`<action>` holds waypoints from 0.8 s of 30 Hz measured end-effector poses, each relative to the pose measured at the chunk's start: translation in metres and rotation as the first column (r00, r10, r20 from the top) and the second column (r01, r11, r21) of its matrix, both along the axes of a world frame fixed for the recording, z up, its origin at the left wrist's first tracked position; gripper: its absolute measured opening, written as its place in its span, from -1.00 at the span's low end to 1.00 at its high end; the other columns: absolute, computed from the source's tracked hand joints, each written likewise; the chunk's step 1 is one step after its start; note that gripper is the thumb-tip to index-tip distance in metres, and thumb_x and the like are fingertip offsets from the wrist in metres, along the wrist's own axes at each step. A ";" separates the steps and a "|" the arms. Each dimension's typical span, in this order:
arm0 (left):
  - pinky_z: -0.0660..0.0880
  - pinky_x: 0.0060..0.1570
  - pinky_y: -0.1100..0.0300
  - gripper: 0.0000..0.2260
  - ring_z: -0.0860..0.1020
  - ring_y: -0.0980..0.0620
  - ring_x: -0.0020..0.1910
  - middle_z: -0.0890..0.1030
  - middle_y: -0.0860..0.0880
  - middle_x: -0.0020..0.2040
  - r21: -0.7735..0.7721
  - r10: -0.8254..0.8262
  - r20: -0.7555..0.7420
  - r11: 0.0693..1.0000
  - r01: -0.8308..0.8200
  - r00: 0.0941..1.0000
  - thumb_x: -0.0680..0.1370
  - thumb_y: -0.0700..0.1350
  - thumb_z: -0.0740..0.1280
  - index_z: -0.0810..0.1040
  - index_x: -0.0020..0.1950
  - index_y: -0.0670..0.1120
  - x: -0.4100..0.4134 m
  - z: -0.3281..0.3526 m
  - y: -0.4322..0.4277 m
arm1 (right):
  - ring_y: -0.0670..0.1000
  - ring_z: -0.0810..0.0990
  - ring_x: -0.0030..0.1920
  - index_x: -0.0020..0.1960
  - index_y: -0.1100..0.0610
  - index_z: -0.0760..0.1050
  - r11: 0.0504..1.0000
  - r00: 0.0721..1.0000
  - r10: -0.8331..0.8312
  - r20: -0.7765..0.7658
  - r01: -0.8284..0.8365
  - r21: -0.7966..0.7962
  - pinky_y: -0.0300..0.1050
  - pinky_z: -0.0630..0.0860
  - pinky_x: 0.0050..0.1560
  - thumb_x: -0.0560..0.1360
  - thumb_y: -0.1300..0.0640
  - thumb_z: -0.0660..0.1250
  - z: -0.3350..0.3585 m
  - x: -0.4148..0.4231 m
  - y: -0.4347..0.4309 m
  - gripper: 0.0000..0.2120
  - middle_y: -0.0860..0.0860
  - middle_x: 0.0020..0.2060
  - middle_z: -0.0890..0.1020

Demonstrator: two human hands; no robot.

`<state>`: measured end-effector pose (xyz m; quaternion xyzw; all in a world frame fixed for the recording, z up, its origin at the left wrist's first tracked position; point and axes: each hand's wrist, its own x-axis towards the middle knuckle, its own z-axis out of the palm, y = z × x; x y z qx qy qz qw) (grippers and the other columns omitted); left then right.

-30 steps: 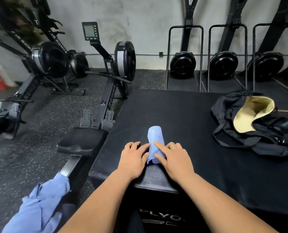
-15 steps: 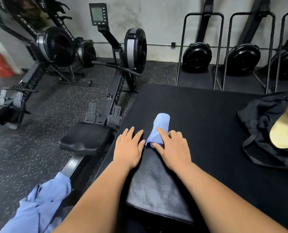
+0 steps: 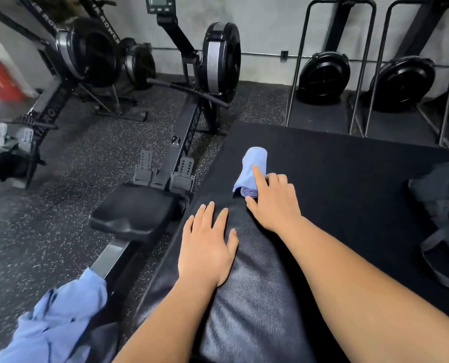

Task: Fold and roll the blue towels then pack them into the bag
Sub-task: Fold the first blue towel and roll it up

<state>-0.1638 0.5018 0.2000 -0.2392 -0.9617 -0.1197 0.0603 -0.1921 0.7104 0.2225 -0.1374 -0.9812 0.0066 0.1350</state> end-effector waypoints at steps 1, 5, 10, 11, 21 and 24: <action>0.04 0.64 -0.06 -0.42 0.05 -0.07 0.70 0.15 -0.07 0.71 0.003 0.001 0.001 1.000 -0.001 1.000 0.69 0.25 -0.06 0.24 0.67 0.07 -0.001 0.000 0.001 | 0.17 0.42 0.17 0.68 -0.03 0.07 1.000 1.000 0.012 0.017 -0.012 0.014 0.05 0.34 0.00 0.62 -0.24 0.19 0.000 -0.003 0.002 -0.27 0.08 0.22 0.51; 0.07 0.63 -0.07 -0.44 0.06 -0.07 0.69 0.16 -0.06 0.70 -0.002 0.011 -0.005 1.000 -0.011 1.000 0.69 0.23 -0.01 0.26 0.66 0.07 -0.001 0.000 0.000 | 0.16 0.44 0.16 0.67 -0.11 0.13 0.998 1.000 0.009 -0.009 -0.009 0.058 0.03 0.37 0.01 0.67 -0.17 0.19 -0.002 -0.011 0.004 -0.38 0.06 0.18 0.56; 0.04 0.64 -0.05 -0.45 0.04 -0.04 0.70 0.15 -0.04 0.71 0.005 0.014 -0.011 1.000 -0.014 1.000 0.69 0.23 -0.01 0.25 0.66 0.08 0.000 0.001 0.000 | 0.14 0.42 0.15 0.66 -0.15 0.09 0.998 0.998 -0.066 0.006 0.066 0.013 0.01 0.30 -0.01 0.68 -0.18 0.16 -0.002 -0.031 -0.002 -0.41 0.03 0.14 0.55; 0.04 0.65 -0.05 -0.45 0.03 -0.04 0.70 0.15 -0.04 0.71 0.007 0.014 -0.010 1.000 -0.014 1.000 0.69 0.22 -0.02 0.24 0.67 0.08 0.001 0.001 0.000 | 0.13 0.41 0.14 0.66 -0.15 0.08 0.997 0.997 -0.078 0.006 0.078 0.000 0.00 0.28 -0.02 0.68 -0.18 0.17 -0.002 -0.035 -0.003 -0.41 0.03 0.13 0.55; 0.02 0.65 -0.05 -0.44 0.02 -0.02 0.70 0.13 -0.03 0.71 0.022 0.014 -0.015 1.000 -0.013 1.000 0.69 0.23 -0.02 0.23 0.67 0.10 -0.001 0.000 0.000 | 0.14 0.44 0.17 0.68 -0.18 -0.02 0.991 0.993 -0.121 0.009 0.122 -0.058 0.03 0.38 0.07 0.69 -0.19 0.16 -0.002 -0.054 0.000 -0.36 0.04 0.13 0.59; 0.02 0.65 -0.05 -0.44 0.04 -0.03 0.70 0.14 -0.04 0.71 0.032 0.014 -0.009 0.999 -0.013 1.000 0.68 0.22 -0.01 0.24 0.67 0.10 0.000 -0.001 -0.001 | 0.14 0.46 0.17 0.68 -0.19 -0.05 0.993 0.994 -0.108 0.027 0.109 -0.054 0.04 0.40 0.08 0.69 -0.19 0.16 0.000 -0.047 0.001 -0.35 0.06 0.13 0.59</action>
